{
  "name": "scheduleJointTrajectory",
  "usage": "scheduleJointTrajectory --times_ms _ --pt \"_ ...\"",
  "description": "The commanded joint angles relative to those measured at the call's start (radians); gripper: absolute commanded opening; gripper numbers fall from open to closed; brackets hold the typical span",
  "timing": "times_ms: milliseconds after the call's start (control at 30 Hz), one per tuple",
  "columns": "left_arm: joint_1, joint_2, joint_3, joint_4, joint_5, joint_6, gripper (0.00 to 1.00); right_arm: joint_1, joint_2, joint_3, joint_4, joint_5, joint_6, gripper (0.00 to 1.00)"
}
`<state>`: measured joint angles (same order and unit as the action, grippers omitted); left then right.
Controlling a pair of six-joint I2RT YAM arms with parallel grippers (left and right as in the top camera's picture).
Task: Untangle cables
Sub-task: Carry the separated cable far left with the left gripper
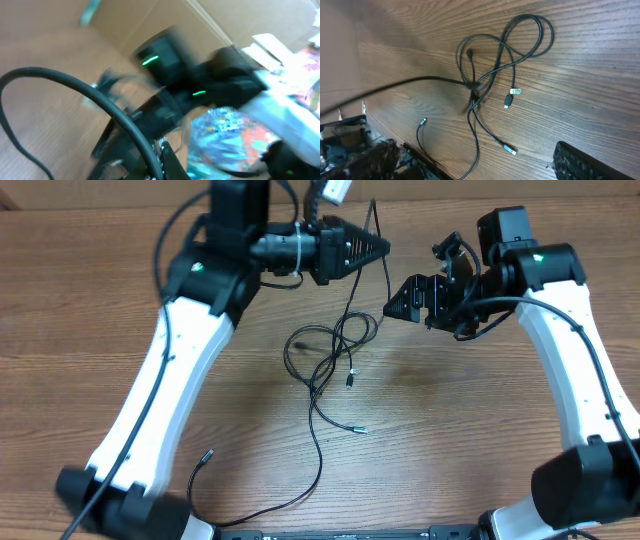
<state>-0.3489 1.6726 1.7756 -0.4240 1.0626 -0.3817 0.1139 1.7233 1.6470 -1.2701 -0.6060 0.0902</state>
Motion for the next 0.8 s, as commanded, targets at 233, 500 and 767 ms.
scheduleJointTrajectory --times_ms 233,500,767 --pt "0.152 -0.282 0.047 0.092 -0.199 0.031 0.04 0.003 0.018 -0.007 -0.031 -0.023 -0.070 1.00" --pt "0.271 -0.395 0.047 -0.100 -0.578 0.174 0.04 0.003 0.018 -0.007 -0.035 -0.012 -0.069 1.00" --pt "0.283 -0.349 0.046 -0.360 -1.071 0.177 0.04 0.003 0.018 -0.007 -0.014 0.112 -0.068 1.00"
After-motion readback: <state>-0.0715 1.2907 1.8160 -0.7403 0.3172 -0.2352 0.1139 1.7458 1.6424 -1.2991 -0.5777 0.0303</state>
